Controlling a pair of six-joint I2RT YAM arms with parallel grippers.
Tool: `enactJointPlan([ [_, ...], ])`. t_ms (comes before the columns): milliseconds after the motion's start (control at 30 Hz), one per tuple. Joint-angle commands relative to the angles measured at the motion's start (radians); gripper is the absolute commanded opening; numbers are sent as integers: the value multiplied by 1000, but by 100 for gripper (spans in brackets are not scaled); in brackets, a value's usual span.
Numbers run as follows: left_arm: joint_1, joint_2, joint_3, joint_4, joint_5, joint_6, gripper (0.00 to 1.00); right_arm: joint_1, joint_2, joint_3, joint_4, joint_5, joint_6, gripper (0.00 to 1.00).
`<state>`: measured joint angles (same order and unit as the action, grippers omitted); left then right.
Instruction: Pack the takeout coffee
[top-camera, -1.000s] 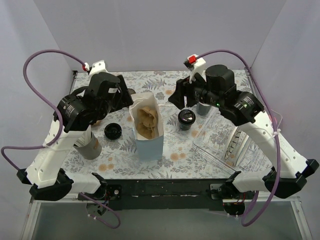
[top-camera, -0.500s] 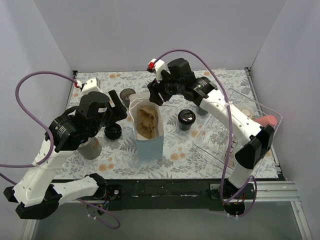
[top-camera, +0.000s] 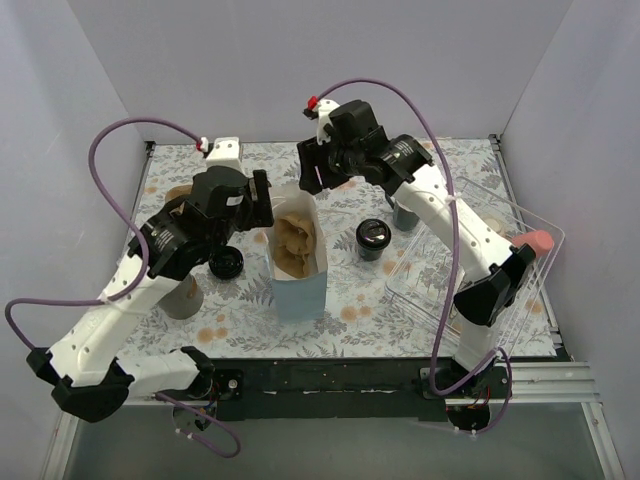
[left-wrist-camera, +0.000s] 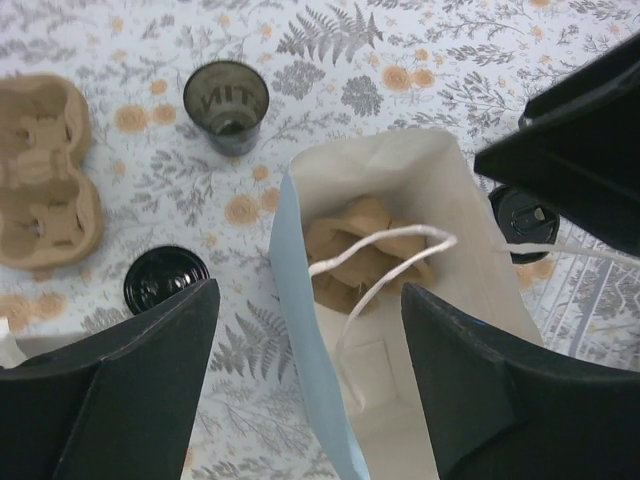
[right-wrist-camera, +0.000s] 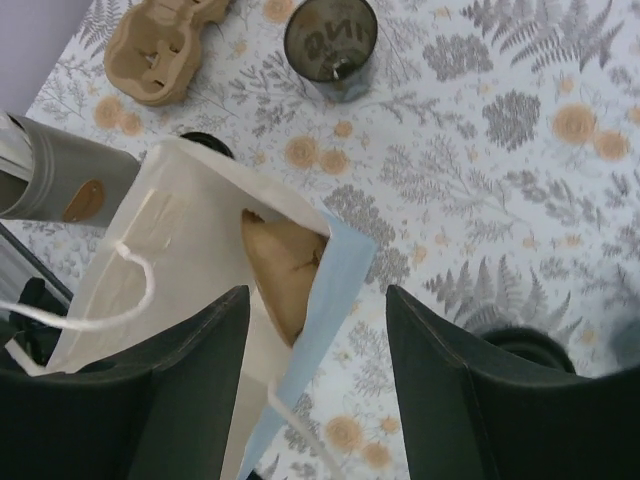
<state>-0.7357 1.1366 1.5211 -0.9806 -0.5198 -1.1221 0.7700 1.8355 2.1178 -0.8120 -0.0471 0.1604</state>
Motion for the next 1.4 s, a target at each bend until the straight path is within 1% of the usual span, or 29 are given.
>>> enactJointPlan([
  [0, 2, 29, -16, 210, -14, 259, 75, -5, -131, -66, -154, 26, 270, 62],
  [33, 4, 43, -41, 271, -19, 293, 76, -5, -177, -99, -167, 17, 334, 61],
  [67, 5, 57, -45, 292, -28, 320, 76, -5, -202, -126, -185, 10, 372, 60],
  [100, 9, 102, -41, 305, -25, 343, 76, -6, -244, -152, -228, 16, 411, 57],
  [133, 9, 126, -7, 309, -17, 379, 76, -5, -268, -200, -257, 29, 501, 56],
  [167, 10, 152, 14, 303, -19, 381, 76, -5, -287, -220, -288, 32, 534, 56],
  [200, 15, 196, 34, 295, -19, 380, 76, -5, -330, -248, -291, 30, 562, 56],
  [267, 24, 230, 68, 304, -17, 390, 75, -5, -370, -292, -286, 35, 631, 56],
  [367, 64, 288, 115, 298, -9, 374, 75, -5, -421, -306, -279, 41, 700, 56],
  [400, 93, 298, 128, 296, -16, 367, 75, -5, -435, -308, -282, 41, 723, 56],
  [433, 108, 323, 142, 286, -13, 352, 75, -3, -444, -314, -283, 41, 778, 56],
  [533, 176, 379, 238, 246, 24, 285, 77, 9, -495, -372, -245, 41, 887, 53],
  [567, 191, 399, 266, 234, 24, 269, 77, 24, -504, -398, -228, 77, 912, 52],
  [633, 200, 434, 345, 195, 29, 269, 78, 46, -521, -413, -222, 95, 979, 52],
  [667, 200, 468, 365, 185, 26, 274, 78, 76, -521, -417, -225, 108, 1002, 52],
  [733, 202, 474, 369, 189, 11, 272, 79, 112, -518, -421, -225, 151, 1062, 52],
  [800, 214, 465, 360, 191, 14, 224, 79, 170, -500, -407, -240, 208, 1090, 52],
  [967, 228, 463, 352, 181, 41, 165, 80, 248, -469, -417, -245, 234, 1173, 50],
  [1067, 228, 480, 372, 181, 64, 136, 80, 276, -437, -426, -242, 243, 1200, 50],
  [1233, 228, 491, 381, 184, 89, 117, 80, 288, -380, -433, -223, 262, 1200, 50],
  [1333, 228, 483, 364, 187, 81, 122, 80, 293, -346, -418, -260, 266, 1180, 50],
  [1367, 228, 476, 360, 189, 81, 128, 80, 295, -341, -411, -271, 276, 1173, 48],
])
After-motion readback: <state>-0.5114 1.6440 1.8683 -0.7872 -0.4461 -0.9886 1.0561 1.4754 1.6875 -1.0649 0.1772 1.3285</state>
